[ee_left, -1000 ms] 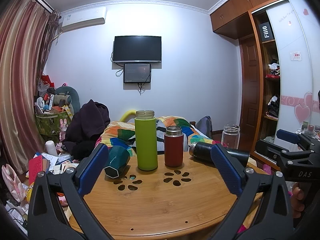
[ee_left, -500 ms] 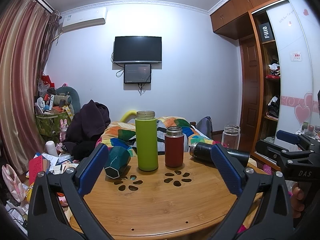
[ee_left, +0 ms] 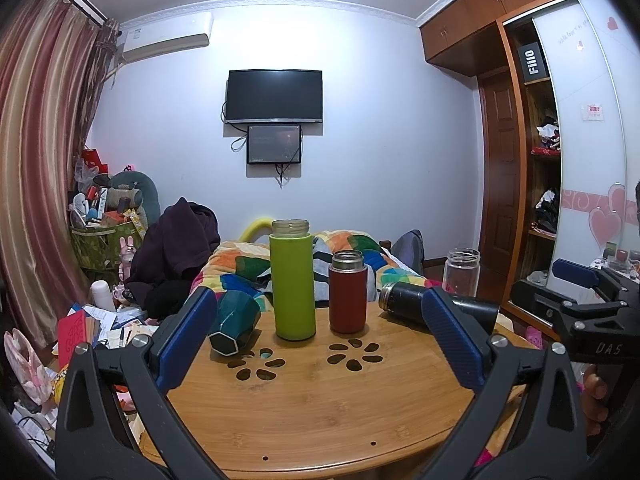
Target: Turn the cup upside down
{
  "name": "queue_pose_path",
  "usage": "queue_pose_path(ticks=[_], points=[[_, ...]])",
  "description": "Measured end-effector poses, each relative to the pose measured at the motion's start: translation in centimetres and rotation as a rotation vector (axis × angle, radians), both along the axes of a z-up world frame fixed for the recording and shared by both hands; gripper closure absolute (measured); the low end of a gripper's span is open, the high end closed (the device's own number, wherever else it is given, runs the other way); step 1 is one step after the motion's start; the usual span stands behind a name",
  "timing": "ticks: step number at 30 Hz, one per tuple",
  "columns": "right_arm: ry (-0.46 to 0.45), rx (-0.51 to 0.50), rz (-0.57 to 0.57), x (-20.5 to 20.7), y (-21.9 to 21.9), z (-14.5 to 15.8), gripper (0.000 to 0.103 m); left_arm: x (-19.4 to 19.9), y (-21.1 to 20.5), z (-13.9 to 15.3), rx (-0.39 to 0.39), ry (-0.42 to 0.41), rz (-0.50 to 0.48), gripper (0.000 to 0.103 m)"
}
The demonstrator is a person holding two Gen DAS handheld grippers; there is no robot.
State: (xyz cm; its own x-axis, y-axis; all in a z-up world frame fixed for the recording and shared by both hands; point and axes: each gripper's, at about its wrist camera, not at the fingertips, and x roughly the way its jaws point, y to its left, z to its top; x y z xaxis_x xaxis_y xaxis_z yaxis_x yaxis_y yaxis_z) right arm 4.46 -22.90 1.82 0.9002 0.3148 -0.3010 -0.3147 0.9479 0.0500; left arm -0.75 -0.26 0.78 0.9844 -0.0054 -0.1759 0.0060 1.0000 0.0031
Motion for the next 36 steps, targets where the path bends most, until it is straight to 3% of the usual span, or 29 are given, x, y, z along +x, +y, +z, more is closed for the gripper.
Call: queue_pose_path(ticks=[5, 11, 13, 18, 22, 26, 29, 34, 36], points=[[0.008, 0.003, -0.016, 0.5, -1.0, -0.3, 0.0, 2.3, -1.5, 1.2, 0.033, 0.063, -0.052, 0.0], [0.024, 0.006, -0.079, 1.3, -3.8, -1.3, 0.0, 8.0, -4.7, 2.0, 0.025, 0.222, -0.174, 0.0], [0.03, 0.007, -0.091, 1.5, -4.6, -1.5, 0.0, 9.7, -5.8, 1.9, 0.032, 0.257, -0.198, 0.0], [0.056, 0.007, -0.127, 2.1, -7.0, -2.4, 0.0, 13.8, -10.9, 0.9, 0.142, 0.338, -0.235, 0.0], [0.074, -0.009, -0.151, 2.8, -8.2, -3.1, 0.0, 16.9, -14.2, 0.0, 0.139, 0.436, -0.288, 0.0], [0.086, 0.004, -0.153, 2.9, -9.0, -3.4, 0.0, 19.9, -16.9, -1.2, 0.175, 0.504, -0.291, 0.0], [0.093, 0.005, -0.152, 3.1, -9.4, -3.8, 0.0, 22.8, -18.5, -3.2, 0.165, 0.599, -0.282, 0.0], [0.094, 0.009, -0.15, 3.2, -9.6, -4.1, 0.0, 25.7, -20.0, -5.2, 0.13, 0.68, -0.259, 0.0], [0.095, 0.011, -0.151, 3.2, -9.7, -4.2, 0.0, 26.7, -20.1, -5.8, 0.11, 0.712, -0.249, 0.006]])
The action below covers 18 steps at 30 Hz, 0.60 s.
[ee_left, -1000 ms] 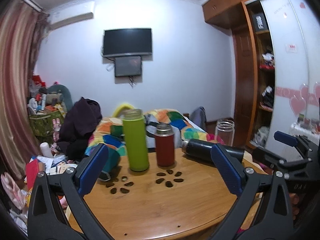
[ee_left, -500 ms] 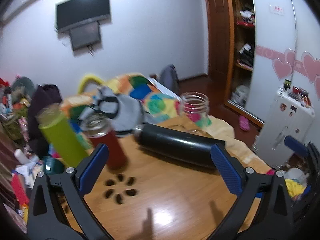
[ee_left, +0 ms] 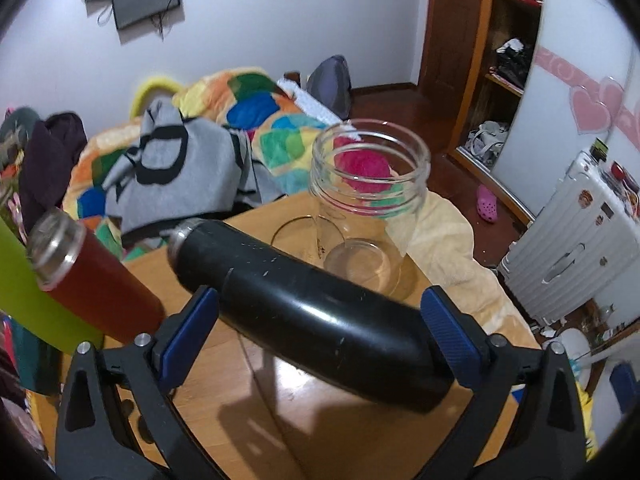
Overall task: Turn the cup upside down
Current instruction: 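Move the left tool to the lying black thermos and close around its body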
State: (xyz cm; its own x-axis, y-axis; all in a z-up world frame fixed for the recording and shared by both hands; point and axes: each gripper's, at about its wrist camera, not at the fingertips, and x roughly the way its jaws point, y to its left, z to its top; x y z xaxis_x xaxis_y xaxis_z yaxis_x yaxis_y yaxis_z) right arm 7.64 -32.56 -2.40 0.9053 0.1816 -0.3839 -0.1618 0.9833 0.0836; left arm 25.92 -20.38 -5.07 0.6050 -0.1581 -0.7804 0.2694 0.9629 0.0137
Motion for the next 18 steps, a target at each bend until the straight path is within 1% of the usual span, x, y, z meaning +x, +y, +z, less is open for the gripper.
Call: queue_pose_path(ticks=[1, 2, 8, 11, 15, 18], points=[[0.001, 0.003, 0.002, 0.0, -0.1, 0.0, 0.0, 0.3, 0.0, -0.4, -0.001, 0.022, 0.007, 0.013], [0.002, 0.006, 0.002, 0.1, -0.1, -0.1, 0.0, 0.7, -0.1, -0.7, -0.008, 0.038, 0.011, 0.014], [0.01, 0.011, 0.009, 0.4, -0.1, -0.5, 0.0, 0.5, 0.8, -0.8, -0.027, 0.031, 0.047, 0.015], [0.011, 0.01, 0.014, 0.6, -0.1, -0.5, 0.0, 0.2, 1.4, -1.0, -0.037, 0.052, 0.056, 0.015], [0.007, 0.009, 0.016, 0.5, -0.1, -0.5, 0.0, -0.1, 2.1, -1.4, -0.019, 0.111, 0.061, 0.015], [0.003, 0.009, 0.018, 0.4, -0.1, -0.5, 0.0, -0.9, 2.6, -1.8, -0.01, 0.125, 0.055, 0.015]])
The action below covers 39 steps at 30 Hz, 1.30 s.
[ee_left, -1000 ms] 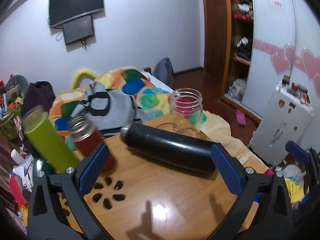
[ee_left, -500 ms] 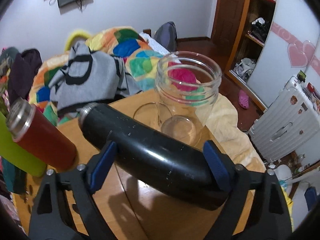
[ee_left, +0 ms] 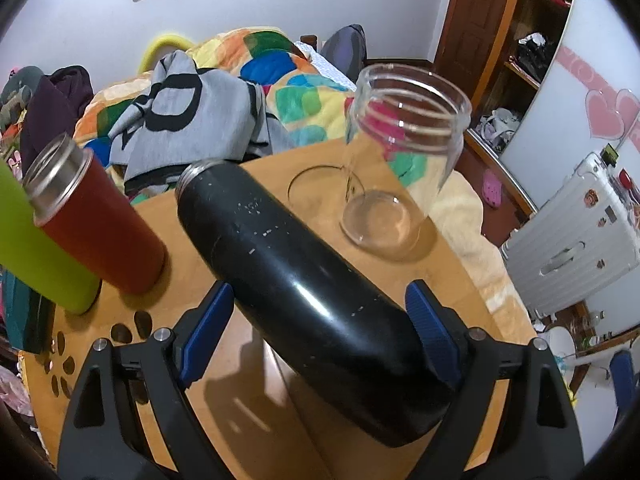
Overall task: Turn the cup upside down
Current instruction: 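Move the left tool to the lying black thermos and close around its body, then lift the black thermos off the table with the left tool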
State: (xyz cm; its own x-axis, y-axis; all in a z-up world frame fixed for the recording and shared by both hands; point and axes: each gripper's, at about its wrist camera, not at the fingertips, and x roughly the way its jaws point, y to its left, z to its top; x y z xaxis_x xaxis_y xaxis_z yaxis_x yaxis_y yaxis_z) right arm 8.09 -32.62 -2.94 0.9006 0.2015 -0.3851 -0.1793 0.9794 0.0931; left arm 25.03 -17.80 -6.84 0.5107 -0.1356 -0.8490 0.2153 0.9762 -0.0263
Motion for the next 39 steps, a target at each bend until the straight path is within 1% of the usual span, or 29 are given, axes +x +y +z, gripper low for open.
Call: queue_pose_path(ticks=[5, 9, 10, 11, 12, 13, 14, 16, 19, 22, 26, 30, 39], points=[[0.001, 0.001, 0.001, 0.0, 0.1, -0.1, 0.0, -2.0, 0.4, -0.5, 0.014, 0.004, -0.028, 0.015], [0.001, 0.004, 0.004, -0.1, 0.3, -0.1, 0.0, -3.6, 0.7, -1.4, 0.016, 0.051, -0.079, 0.016], [0.001, 0.004, 0.005, -0.1, 0.3, -0.1, 0.0, -4.1, 0.8, -1.6, 0.004, 0.052, -0.095, 0.017], [0.002, 0.004, 0.005, -0.1, 0.3, -0.1, 0.0, -4.7, 0.8, -1.7, 0.004, 0.046, -0.109, 0.019], [0.002, 0.004, 0.006, -0.1, 0.5, -0.1, 0.0, -5.4, 0.6, -1.5, 0.01, 0.035, -0.131, 0.024], [0.003, 0.005, 0.008, -0.1, 0.5, -0.1, 0.0, -5.9, 0.4, -1.4, 0.029, 0.019, -0.139, 0.026], [0.005, 0.005, 0.01, -0.1, 0.6, -0.1, 0.0, -6.5, 0.3, -1.3, 0.048, -0.003, -0.158, 0.027], [0.006, 0.004, 0.013, -0.1, 0.7, 0.0, 0.0, -7.4, 0.3, -1.2, 0.062, -0.02, -0.177, 0.029], [0.005, -0.003, 0.019, -0.1, 0.9, 0.1, 0.0, -7.9, 1.4, -0.8, 0.035, -0.008, -0.179, 0.033], [0.006, -0.006, 0.027, -0.2, 1.3, 0.1, 0.0, -8.5, 2.6, -0.5, 0.021, -0.006, -0.181, 0.034], [0.011, -0.014, 0.043, -0.2, 2.1, 0.1, 0.0, -10.4, 4.6, -0.2, 0.025, -0.032, -0.19, 0.034], [0.017, -0.021, 0.07, -0.2, 2.9, 0.1, 0.0, -11.9, 6.3, -0.5, 0.025, -0.039, -0.203, 0.035], [0.035, -0.088, 0.136, -0.1, 5.8, -0.2, 0.0, -16.1, 9.9, -0.9, 0.043, -0.125, -0.218, 0.035]])
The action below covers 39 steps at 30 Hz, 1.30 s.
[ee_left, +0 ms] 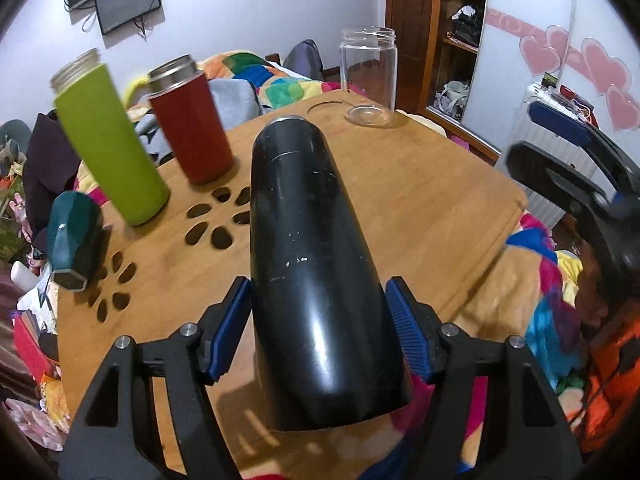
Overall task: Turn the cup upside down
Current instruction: 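Lift the black thermos off the table with the left tool, then close the right tool on the thermos while the left tool holds it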
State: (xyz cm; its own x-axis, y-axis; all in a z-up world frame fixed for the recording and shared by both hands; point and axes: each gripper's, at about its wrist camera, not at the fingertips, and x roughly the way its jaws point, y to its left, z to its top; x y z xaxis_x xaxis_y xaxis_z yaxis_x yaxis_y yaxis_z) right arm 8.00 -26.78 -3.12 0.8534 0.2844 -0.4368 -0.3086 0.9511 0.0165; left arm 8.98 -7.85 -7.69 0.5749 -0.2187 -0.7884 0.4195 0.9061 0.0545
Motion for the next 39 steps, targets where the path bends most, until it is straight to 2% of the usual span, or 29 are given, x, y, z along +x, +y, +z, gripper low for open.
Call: queue_pose_path(ticks=[9, 17, 22, 29, 34, 36, 39], points=[[0.078, -0.012, 0.103, 1.9, 3.9, -0.4, 0.0, -3.0, 3.1, -0.1, -0.024, -0.08, 0.002, 0.035], [0.14, -0.049, 0.207, 4.6, 10.0, -0.7, 0.0, -3.9, 4.0, -0.7, -0.076, -0.123, 0.011, 0.035], [0.227, -0.056, 0.247, 6.9, 13.0, -1.3, 0.001, -4.8, 4.6, -1.2, -0.092, -0.148, 0.021, 0.035], [0.325, -0.05, 0.276, 8.0, 14.5, -2.5, 0.001, -5.8, 5.2, -1.7, -0.101, -0.189, 0.032, 0.037], [0.301, -0.045, 0.362, 7.4, 13.1, -1.9, 0.001, -6.3, 5.3, -1.8, -0.079, -0.213, 0.001, 0.037], [0.268, -0.084, 0.39, 6.9, 12.3, -1.5, 0.001, -6.5, 5.6, -1.8, -0.068, -0.223, -0.026, 0.037], [0.233, -0.203, 0.413, 6.4, 11.6, -1.1, 0.001, -6.3, 6.0, -1.7, -0.078, -0.212, -0.043, 0.037]])
